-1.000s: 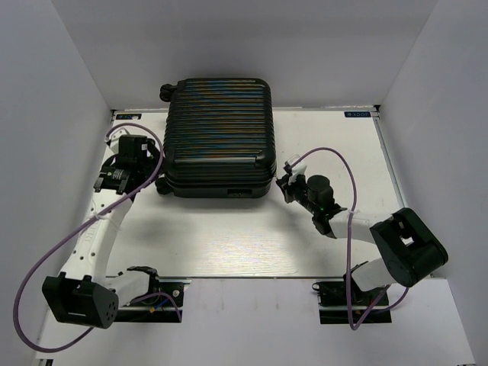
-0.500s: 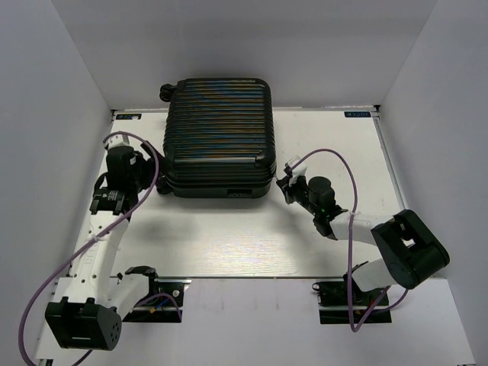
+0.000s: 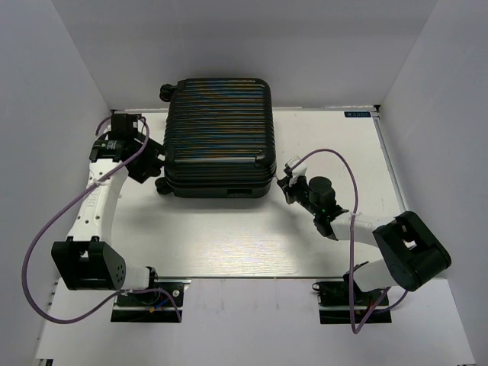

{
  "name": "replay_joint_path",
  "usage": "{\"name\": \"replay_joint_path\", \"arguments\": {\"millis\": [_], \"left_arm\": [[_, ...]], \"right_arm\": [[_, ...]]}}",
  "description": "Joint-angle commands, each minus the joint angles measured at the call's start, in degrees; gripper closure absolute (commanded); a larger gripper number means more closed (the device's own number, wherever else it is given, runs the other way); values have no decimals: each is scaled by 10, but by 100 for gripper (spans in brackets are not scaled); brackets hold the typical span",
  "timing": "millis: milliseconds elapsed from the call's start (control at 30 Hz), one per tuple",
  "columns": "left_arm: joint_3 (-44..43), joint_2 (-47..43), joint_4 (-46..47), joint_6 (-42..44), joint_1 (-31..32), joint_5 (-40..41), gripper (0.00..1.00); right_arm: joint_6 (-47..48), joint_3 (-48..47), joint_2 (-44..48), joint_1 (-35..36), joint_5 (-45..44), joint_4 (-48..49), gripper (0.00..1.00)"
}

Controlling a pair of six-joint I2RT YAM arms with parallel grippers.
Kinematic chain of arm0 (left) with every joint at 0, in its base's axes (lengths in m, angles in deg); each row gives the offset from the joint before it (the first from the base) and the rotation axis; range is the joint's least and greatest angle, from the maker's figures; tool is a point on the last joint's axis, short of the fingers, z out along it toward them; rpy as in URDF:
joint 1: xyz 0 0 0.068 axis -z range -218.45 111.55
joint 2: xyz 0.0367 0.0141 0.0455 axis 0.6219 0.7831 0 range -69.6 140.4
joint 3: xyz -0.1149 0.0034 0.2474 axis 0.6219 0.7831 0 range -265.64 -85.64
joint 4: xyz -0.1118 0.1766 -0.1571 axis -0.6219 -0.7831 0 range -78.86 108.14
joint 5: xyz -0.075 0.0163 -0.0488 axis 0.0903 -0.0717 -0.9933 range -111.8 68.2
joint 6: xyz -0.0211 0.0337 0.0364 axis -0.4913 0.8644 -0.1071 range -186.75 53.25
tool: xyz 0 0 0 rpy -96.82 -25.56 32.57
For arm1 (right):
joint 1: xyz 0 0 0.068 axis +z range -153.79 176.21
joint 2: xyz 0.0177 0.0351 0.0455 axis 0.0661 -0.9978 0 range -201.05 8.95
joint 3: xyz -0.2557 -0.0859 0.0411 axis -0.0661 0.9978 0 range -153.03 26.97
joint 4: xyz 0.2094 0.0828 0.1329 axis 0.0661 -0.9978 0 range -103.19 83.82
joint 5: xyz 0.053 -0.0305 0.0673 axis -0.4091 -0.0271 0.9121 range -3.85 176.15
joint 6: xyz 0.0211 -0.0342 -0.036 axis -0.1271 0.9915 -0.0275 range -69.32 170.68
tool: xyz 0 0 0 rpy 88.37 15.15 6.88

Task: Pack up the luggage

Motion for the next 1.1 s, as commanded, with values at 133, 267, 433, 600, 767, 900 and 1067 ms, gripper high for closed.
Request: {"name": "replay_joint_path", "arguments": {"millis": [133, 267, 433, 600, 767, 900, 1067], "left_arm": [[22, -29, -89, -104, -4, 39, 19], [14, -3, -89, -134, -3, 44, 22], [-6, 34, -90, -166, -4, 46, 28], [9, 12, -48, -170, -4, 41, 26], [22, -39, -32, -153, -4, 37, 23], [35, -75, -2, -151, -2, 46, 23], [18, -26, -21, -156, -2, 33, 21]], "right_arm": [[10, 15, 19, 6, -3, -9, 100], [12, 16, 20, 7, -4, -14, 100], [12, 15, 20, 6, 1, -18, 100], [17, 10, 15, 6, 4, -28, 100], [17, 10, 6, 6, 6, -26, 100], [19, 9, 5, 5, 8, -26, 100], [17, 10, 5, 5, 5, -26, 100]]}}
